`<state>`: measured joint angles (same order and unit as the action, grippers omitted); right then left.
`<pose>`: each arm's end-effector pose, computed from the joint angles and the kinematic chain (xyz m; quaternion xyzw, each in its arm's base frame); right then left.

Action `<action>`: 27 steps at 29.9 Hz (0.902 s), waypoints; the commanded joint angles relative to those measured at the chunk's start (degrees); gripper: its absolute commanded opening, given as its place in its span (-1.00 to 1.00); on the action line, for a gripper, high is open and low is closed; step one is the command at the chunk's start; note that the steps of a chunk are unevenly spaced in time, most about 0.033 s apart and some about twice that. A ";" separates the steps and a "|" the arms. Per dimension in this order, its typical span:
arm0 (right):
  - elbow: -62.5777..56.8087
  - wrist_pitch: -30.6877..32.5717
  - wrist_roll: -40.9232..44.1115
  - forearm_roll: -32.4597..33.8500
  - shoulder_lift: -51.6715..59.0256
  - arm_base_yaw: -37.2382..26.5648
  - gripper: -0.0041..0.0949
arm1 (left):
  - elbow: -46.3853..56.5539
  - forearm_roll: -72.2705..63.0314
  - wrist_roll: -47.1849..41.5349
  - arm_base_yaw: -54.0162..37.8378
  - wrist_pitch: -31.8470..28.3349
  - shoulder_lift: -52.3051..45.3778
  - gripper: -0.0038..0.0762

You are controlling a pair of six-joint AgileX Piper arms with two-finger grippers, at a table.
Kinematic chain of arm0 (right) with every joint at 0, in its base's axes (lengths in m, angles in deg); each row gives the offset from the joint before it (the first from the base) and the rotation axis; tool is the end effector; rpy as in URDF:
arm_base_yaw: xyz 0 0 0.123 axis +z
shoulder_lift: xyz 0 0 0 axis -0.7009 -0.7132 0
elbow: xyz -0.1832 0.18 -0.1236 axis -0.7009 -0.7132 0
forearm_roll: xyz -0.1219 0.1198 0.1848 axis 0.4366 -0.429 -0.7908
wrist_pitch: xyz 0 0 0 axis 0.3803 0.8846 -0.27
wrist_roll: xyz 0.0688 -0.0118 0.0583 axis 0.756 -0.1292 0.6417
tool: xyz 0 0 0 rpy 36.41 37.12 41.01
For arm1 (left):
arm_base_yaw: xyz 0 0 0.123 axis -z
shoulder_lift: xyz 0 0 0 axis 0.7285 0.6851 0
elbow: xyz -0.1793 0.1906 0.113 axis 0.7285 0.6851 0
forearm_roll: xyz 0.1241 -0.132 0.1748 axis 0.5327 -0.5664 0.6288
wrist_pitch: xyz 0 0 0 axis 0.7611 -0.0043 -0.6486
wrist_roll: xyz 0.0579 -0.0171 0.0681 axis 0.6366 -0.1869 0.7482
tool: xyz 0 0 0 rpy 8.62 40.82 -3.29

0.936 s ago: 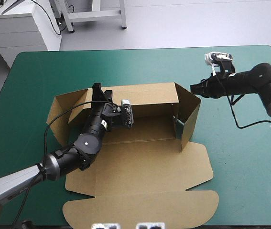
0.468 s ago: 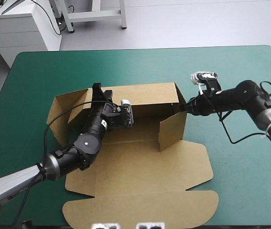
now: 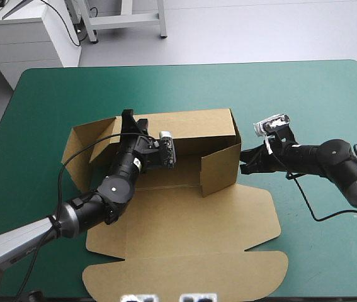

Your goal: Fold the box

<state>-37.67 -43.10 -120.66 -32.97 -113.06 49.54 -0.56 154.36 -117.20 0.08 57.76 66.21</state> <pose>0.2733 0.0744 0.2753 -0.2215 0.8673 0.2514 0.3682 0.2436 -0.1859 0.2874 0.5879 0.5534 0.3425 0.4804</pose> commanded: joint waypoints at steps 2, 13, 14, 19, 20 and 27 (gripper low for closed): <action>1.09 2.89 -3.41 -3.14 2.39 0.18 -0.54 | -1.62 2.05 -0.77 0.25 1.50 -1.67 -0.90; 0.96 5.61 -4.52 -3.14 2.39 0.18 -0.09 | -1.62 2.05 -0.77 0.25 1.50 -1.67 -0.90; 0.96 5.88 -4.52 -3.14 2.39 0.18 -0.09 | -1.62 2.05 -0.77 0.25 1.50 -1.67 -0.90; -1.53 6.40 -9.22 -5.65 2.75 0.28 -0.09 | -1.62 2.05 -0.77 0.25 1.50 -1.67 -0.90; -2.94 5.33 -11.38 -7.63 2.83 0.28 -0.09 | -1.62 2.05 -0.77 0.25 1.50 -1.67 -0.90; -6.75 0.24 -23.33 -18.70 2.77 1.61 -0.09 | -1.62 2.24 -0.54 0.25 0.85 -1.67 -0.90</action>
<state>-45.72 -42.55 -140.41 -46.06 -112.14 50.11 -0.56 154.36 -117.20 0.08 57.70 66.21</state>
